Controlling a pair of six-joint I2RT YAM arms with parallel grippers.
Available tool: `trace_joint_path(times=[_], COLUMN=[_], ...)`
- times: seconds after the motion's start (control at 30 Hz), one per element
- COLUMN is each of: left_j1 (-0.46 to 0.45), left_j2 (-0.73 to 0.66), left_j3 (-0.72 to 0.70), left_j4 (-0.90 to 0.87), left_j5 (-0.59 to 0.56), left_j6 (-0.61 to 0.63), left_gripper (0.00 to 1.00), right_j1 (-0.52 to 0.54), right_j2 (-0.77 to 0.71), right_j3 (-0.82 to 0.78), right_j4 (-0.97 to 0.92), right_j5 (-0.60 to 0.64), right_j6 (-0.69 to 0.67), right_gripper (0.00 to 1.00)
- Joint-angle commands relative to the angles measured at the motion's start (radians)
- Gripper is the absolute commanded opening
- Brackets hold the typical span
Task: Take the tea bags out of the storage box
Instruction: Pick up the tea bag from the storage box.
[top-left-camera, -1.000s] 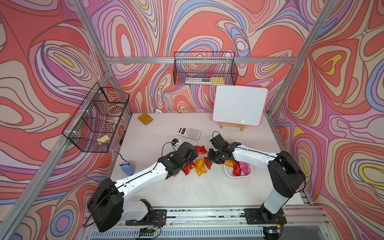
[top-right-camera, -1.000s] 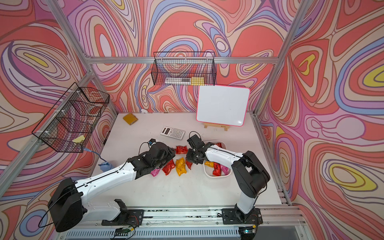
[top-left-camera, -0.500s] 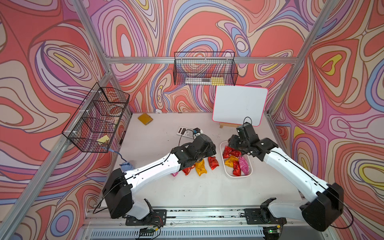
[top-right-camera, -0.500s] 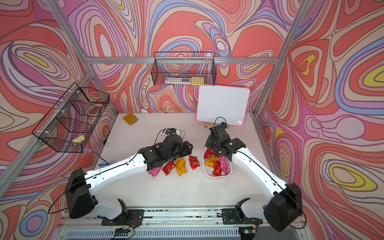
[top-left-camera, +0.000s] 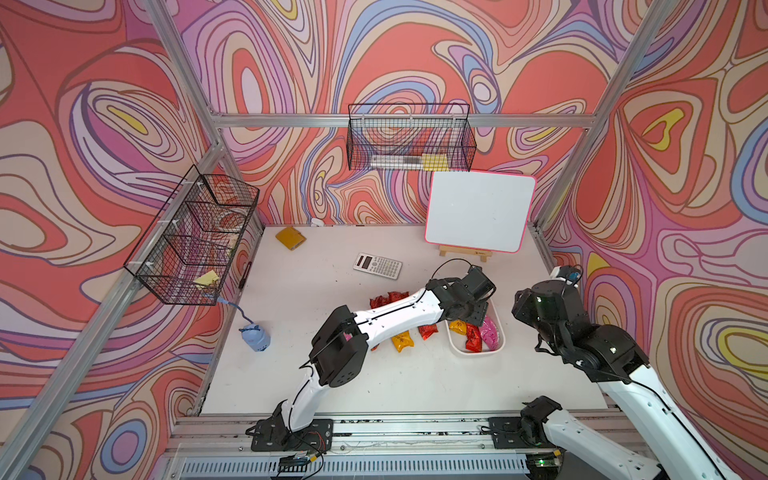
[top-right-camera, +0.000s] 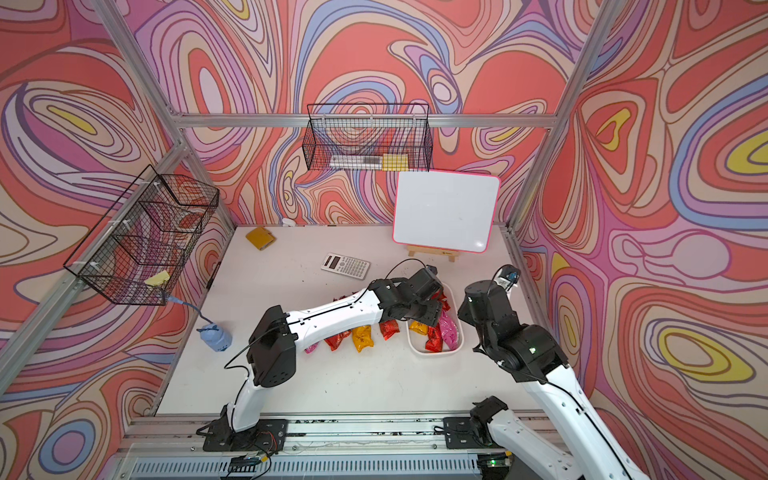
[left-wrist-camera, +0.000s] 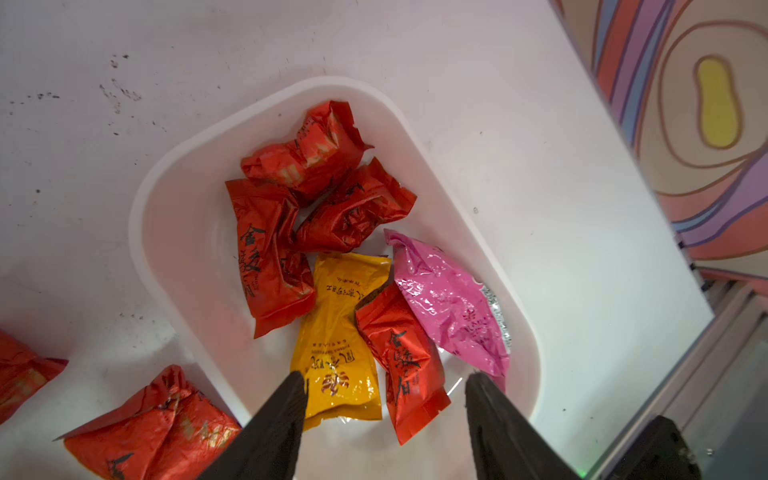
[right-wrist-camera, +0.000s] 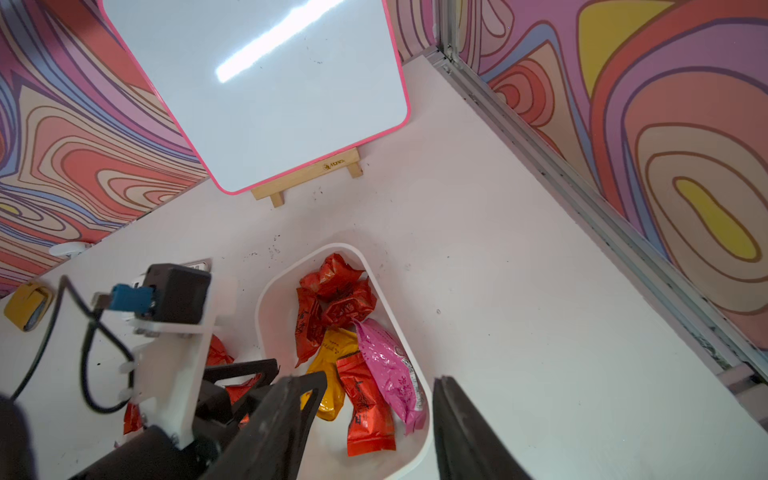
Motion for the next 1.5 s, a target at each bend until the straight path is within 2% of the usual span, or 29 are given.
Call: trace_joint_path(times=[0.0, 0.33, 0.5, 0.77, 0.87, 0.9, 1.07, 1.33, 1.47], left_j1=[0.008, 0.009, 0.009, 0.009, 0.009, 0.009, 0.008, 0.011, 0.063], left_j2=[0.067, 0.192, 0.283, 0.303, 0.287, 0.271, 0.121, -0.200, -0.343], left_j3=[0.104, 0.204, 0.323, 0.339, 0.338, 0.333, 0.215, -0.114, -0.291], left_j4=[-0.180, -0.260, -0.324, -0.321, -0.318, -0.310, -0.184, 0.045, 0.094], left_j5=[0.018, -0.014, -0.040, -0.046, -0.053, -0.051, -0.049, -0.085, -0.090], left_j6=[0.105, 0.117, 0.134, 0.147, 0.148, 0.146, 0.106, -0.034, -0.109], left_gripper=[0.63, 0.54, 0.47, 0.18, 0.04, 0.00, 0.00, 0.00, 0.00], right_j1=[0.002, 0.003, 0.002, 0.002, 0.002, 0.002, 0.002, 0.002, 0.002], right_j2=[-0.007, -0.018, -0.011, -0.008, -0.010, -0.011, -0.021, 0.003, 0.042], right_j3=[-0.010, -0.033, -0.048, -0.043, -0.038, -0.036, -0.028, -0.045, -0.043], right_j4=[-0.070, -0.069, -0.061, -0.077, -0.084, -0.090, -0.104, -0.063, -0.033], right_j5=[0.049, 0.026, 0.002, 0.001, 0.002, 0.003, 0.012, -0.032, -0.059], right_j6=[0.020, 0.031, 0.043, 0.053, 0.055, 0.057, 0.056, 0.041, 0.029], right_gripper=[0.53, 0.54, 0.54, 0.54, 0.54, 0.54, 0.54, 0.54, 0.54])
